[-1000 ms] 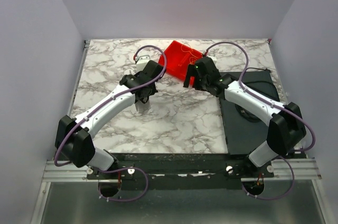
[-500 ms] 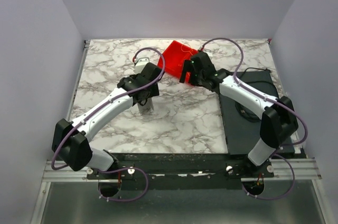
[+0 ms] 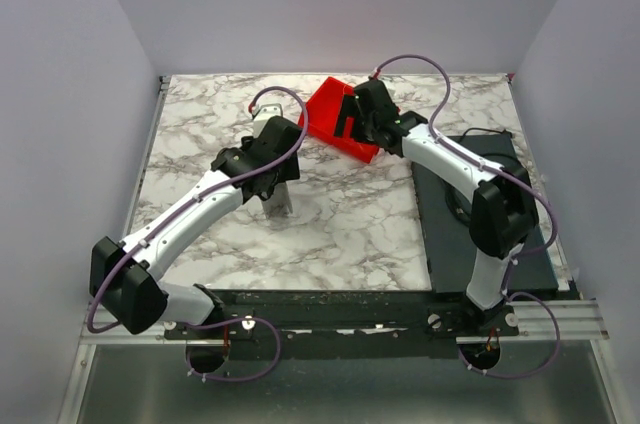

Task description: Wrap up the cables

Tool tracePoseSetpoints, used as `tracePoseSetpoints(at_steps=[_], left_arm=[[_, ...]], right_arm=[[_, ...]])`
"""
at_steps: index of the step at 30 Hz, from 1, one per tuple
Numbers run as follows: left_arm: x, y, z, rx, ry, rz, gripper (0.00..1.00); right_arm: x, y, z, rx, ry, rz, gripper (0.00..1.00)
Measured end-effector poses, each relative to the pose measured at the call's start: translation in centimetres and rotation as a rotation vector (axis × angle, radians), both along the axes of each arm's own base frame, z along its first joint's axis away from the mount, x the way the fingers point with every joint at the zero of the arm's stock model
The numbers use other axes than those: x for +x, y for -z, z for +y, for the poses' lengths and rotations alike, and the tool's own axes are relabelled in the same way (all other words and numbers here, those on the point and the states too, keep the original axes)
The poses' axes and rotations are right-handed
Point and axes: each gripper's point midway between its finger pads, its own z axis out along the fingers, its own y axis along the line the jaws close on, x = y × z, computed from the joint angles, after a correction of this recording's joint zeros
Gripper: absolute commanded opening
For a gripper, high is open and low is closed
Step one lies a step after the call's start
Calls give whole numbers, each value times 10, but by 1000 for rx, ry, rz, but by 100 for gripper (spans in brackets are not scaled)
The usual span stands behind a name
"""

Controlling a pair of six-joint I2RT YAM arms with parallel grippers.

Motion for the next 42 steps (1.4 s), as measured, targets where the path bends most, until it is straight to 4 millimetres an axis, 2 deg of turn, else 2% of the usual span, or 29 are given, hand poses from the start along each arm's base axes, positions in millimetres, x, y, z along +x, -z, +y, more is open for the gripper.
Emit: tracePoseSetpoints(at_steps=[10, 20, 28, 34, 37, 42], left_arm=[[-2, -8, -1, -11, 45, -12, 62], [-2, -15, -9, -31, 91, -15, 62], [1, -28, -15, -50, 115, -39, 62], [2, -35, -15, -56, 118, -46, 62], [3, -38, -14, -55, 119, -50, 62], [3, -42, -15, -57, 126, -54, 62]], right_arm=[[36, 18, -19, -17, 64, 24, 99], [95, 18, -42, -24, 138, -15, 81], [127, 36, -42, -121, 125, -49, 79], [152, 26, -47, -194, 146, -119, 72], [162, 21, -47, -218, 147, -155, 72], [169, 34, -45, -250, 121, -162, 72]])
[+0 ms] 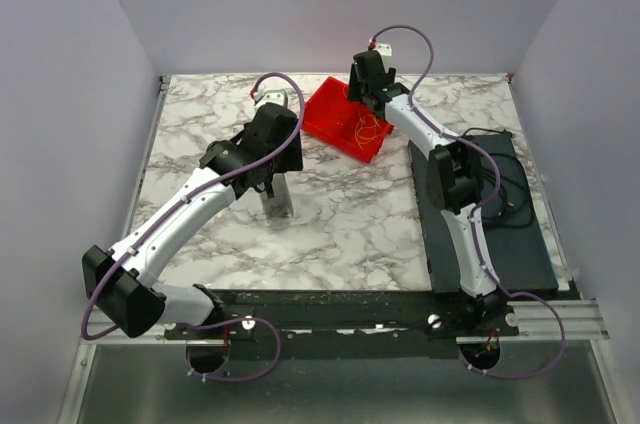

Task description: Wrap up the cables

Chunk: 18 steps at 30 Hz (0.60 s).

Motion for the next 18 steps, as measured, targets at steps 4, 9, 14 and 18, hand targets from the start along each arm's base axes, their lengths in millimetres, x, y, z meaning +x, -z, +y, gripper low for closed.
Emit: tracePoseSetpoints(at_steps=[4, 9, 14, 18], left_arm=[[0, -3, -2, -6, 9, -2, 62], [0, -4, -3, -9, 13, -1, 62], [-1, -4, -3, -10, 14, -2, 63], [-1, -5, -1, -11, 11, -5, 63]], right_arm=[[5, 12, 2, -20, -14, 2, 70], [14, 7, 6, -18, -28, -36, 67], [21, 0, 10, -10, -39, -75, 60], [26, -2, 14, 1, -52, -100, 51]])
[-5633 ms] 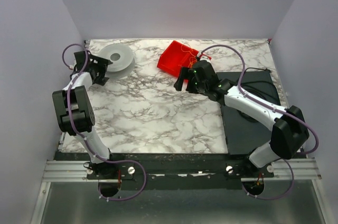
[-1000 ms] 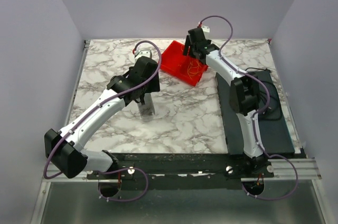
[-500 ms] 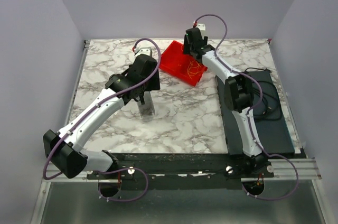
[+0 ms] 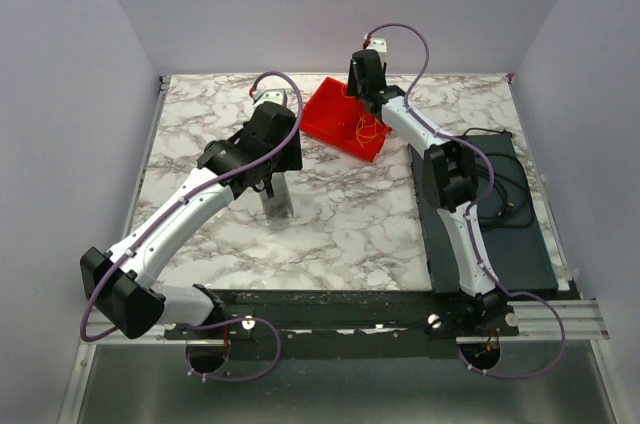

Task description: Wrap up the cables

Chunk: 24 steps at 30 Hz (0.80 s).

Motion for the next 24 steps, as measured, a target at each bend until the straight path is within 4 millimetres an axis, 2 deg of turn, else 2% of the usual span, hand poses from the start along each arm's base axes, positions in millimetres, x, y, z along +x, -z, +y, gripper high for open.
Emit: tracePoseSetpoints(at_steps=[4, 7, 10, 11, 15, 20, 22, 24], left_arm=[[-1, -1, 1, 1, 2, 1, 62], [-3, 0, 2, 4, 3, 7, 62], [-5, -1, 3, 4, 5, 9, 63], [-6, -2, 4, 3, 5, 8, 63], [-8, -7, 6, -6, 5, -3, 63], [-11, -10, 4, -23, 16, -9, 64], [-11, -11, 2, -32, 24, -10, 64], [-11, -12, 0, -41, 30, -12, 64]], right_arm=[[5, 5, 4, 10, -10, -14, 44], [8, 14, 6, 7, -15, -16, 30], [11, 14, 6, 11, -14, -29, 4], [11, 14, 5, 10, -12, -31, 1], [13, 7, 5, 13, -5, -41, 1], [9, -21, 3, 23, -4, -65, 1], [4, -45, 0, 32, -5, -82, 1], [-4, -79, -3, 48, -5, -115, 1]])
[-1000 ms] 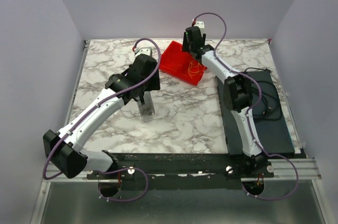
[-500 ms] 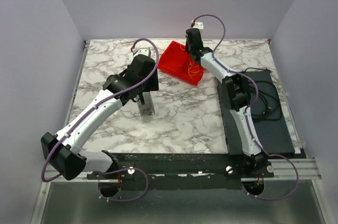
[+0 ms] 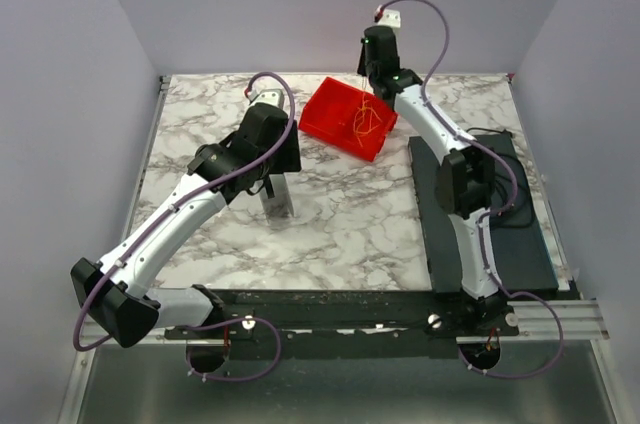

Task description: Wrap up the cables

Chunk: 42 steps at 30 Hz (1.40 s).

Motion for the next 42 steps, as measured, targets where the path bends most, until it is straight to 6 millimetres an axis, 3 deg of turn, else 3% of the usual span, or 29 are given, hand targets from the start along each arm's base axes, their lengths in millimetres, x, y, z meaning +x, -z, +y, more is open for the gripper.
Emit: tracePoseSetpoints(at_steps=[4, 9, 11, 14, 16, 18, 26, 28, 31, 37, 42], left_arm=[[0, -4, -6, -33, 16, -6, 64], [-2, -11, -13, -76, 41, -16, 64], [-3, -13, -16, -93, 52, -16, 64], [-5, -16, -20, -115, 69, -15, 64], [-6, -23, -25, -141, 87, -24, 65], [-8, -30, -29, -171, 109, -36, 66], [-18, -77, -65, -387, 236, -148, 67], [-15, -88, -76, -442, 246, -177, 67], [-6, -98, -93, -496, 251, -206, 67], [23, -99, -133, -552, 236, -228, 67], [39, -106, -149, -591, 227, -253, 67]], right_arm=[[-26, -93, -10, 58, -8, -111, 1], [-78, -208, -25, 157, -54, -263, 1], [-99, -239, -29, 188, -80, -299, 1], [-128, -265, -30, 218, -127, -307, 1], [-145, -269, -29, 229, -156, -290, 1], [-161, -261, -27, 239, -186, -253, 1], [-218, -155, -17, 235, -318, 18, 1], [-232, -141, -13, 249, -360, 64, 1], [-253, -144, -6, 294, -436, 78, 1], [-297, -195, 4, 402, -589, -11, 1], [-311, -207, 10, 434, -659, -24, 1]])
